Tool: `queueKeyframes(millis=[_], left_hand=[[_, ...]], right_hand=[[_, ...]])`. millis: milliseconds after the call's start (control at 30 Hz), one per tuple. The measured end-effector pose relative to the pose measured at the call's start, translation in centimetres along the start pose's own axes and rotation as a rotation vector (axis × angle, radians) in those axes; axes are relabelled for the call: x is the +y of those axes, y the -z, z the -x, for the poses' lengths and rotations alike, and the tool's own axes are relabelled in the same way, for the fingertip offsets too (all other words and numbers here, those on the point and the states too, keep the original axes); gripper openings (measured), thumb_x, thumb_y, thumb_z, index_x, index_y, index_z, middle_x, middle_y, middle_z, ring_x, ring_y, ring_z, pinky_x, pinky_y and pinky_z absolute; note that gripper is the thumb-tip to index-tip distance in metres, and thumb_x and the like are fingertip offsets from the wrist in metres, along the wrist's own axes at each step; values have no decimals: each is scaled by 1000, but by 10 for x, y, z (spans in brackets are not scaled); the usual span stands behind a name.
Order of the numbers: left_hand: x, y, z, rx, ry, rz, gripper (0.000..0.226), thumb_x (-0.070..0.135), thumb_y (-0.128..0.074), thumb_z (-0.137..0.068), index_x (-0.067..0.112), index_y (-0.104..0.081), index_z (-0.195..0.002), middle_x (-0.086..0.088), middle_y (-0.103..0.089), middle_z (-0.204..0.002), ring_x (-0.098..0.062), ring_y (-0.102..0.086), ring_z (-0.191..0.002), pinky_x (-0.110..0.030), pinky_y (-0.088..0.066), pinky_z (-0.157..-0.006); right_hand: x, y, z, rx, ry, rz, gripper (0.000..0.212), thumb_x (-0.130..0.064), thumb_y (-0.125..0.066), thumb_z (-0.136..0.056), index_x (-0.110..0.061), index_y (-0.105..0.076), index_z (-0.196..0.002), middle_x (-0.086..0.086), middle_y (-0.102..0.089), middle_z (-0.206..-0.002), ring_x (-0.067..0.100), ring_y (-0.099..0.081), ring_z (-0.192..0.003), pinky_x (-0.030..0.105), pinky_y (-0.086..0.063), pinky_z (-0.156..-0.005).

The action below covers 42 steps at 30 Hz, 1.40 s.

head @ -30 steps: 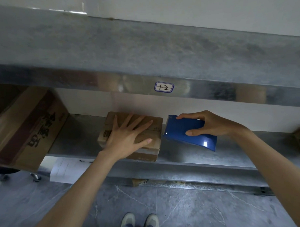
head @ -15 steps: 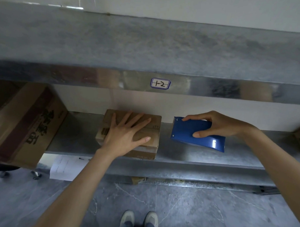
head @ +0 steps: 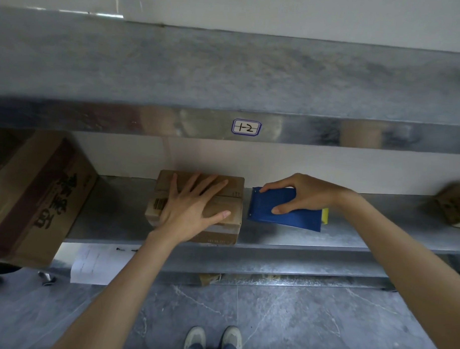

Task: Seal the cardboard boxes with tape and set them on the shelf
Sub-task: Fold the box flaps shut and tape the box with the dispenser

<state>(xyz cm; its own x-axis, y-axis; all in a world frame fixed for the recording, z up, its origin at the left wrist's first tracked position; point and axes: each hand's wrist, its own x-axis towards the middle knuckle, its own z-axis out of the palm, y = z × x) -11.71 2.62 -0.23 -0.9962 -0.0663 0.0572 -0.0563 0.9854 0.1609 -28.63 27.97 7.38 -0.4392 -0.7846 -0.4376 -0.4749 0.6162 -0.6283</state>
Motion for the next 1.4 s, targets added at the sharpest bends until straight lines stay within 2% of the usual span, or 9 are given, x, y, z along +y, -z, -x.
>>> queueKeyframes(millis=[100, 267, 567, 667, 867, 1000, 1133, 1300, 1400], left_hand=[[2, 0, 0, 80, -14, 34, 77, 80, -29, -85, 36, -39, -147, 10, -37, -156, -18, -32, -142, -49, -23, -113], [3, -1, 0, 109, -23, 48, 76, 78, -32, -85, 33, -45, -144, 8, -41, -153, -18, -37, -139, -46, -28, -109], [4, 0, 0, 128, -25, 69, 76, 77, -33, -84, 33, -46, -144, 8, -43, -152, -18, -37, -138, -46, -29, -108], [3, 0, -1, 124, -15, 74, 76, 78, -32, -84, 34, -44, -145, 9, -41, -153, -17, -36, -139, -46, -27, -110], [4, -1, -2, 124, 25, 52, 75, 79, -32, -86, 37, -38, -148, 11, -34, -157, -15, -31, -142, -46, -28, -112], [9, -2, -5, 141, 67, 49, 75, 79, -32, -86, 35, -42, -145, 9, -39, -154, -16, -34, -141, -47, -29, -112], [9, -4, -4, 187, 75, 58, 75, 80, -35, -85, 32, -47, -141, 5, -44, -147, -18, -43, -133, -45, -31, -111], [8, -1, -5, 227, 112, 232, 67, 77, -55, -78, 26, -54, -122, 5, -48, -126, -17, -50, -116, -45, -33, -111], [7, 8, -5, 205, 82, 257, 66, 71, -63, -76, 25, -56, -122, 5, -50, -125, -18, -46, -120, -46, -32, -112]], right_hand=[[-14, -2, -8, 14, -4, 32, 47, -44, -78, -80, -54, -59, -122, -27, -55, -131, 1, -55, -115, 25, -47, -100], [-35, -3, -22, 35, -44, 190, 52, -47, -80, -76, -49, -62, -125, -20, -62, -128, 11, -56, -115, 36, -45, -103], [-43, -40, -40, 114, -185, 390, 59, -50, -76, -77, -47, -56, -132, -4, -66, -116, 23, -61, -102, 30, -47, -69], [-24, -46, -39, 251, -244, 358, 61, -52, -71, -83, -46, -47, -139, 2, -63, -126, 28, -61, -102, 34, -51, -76], [12, -83, -49, 468, -279, 350, 60, -49, -55, -96, -41, -29, -150, 11, -65, -121, 34, -63, -95, 33, -45, -68], [28, -106, -59, 520, -308, 358, 62, -48, -51, -98, -41, -22, -153, 9, -72, -100, 28, -67, -73, 38, -57, -61], [35, -121, -65, 525, -348, 351, 64, -41, -49, -101, -40, -13, -155, 9, -66, -75, 24, -58, -53, 37, -53, -47], [34, -123, -63, 541, -311, 191, 72, -37, -54, -99, -27, -9, -155, 14, -70, -90, 29, -65, -64, 40, -54, -53], [30, -117, -58, 502, -304, 104, 71, -40, -52, -99, -24, -10, -154, 18, -68, -107, 34, -67, -83, 36, -50, -63]])
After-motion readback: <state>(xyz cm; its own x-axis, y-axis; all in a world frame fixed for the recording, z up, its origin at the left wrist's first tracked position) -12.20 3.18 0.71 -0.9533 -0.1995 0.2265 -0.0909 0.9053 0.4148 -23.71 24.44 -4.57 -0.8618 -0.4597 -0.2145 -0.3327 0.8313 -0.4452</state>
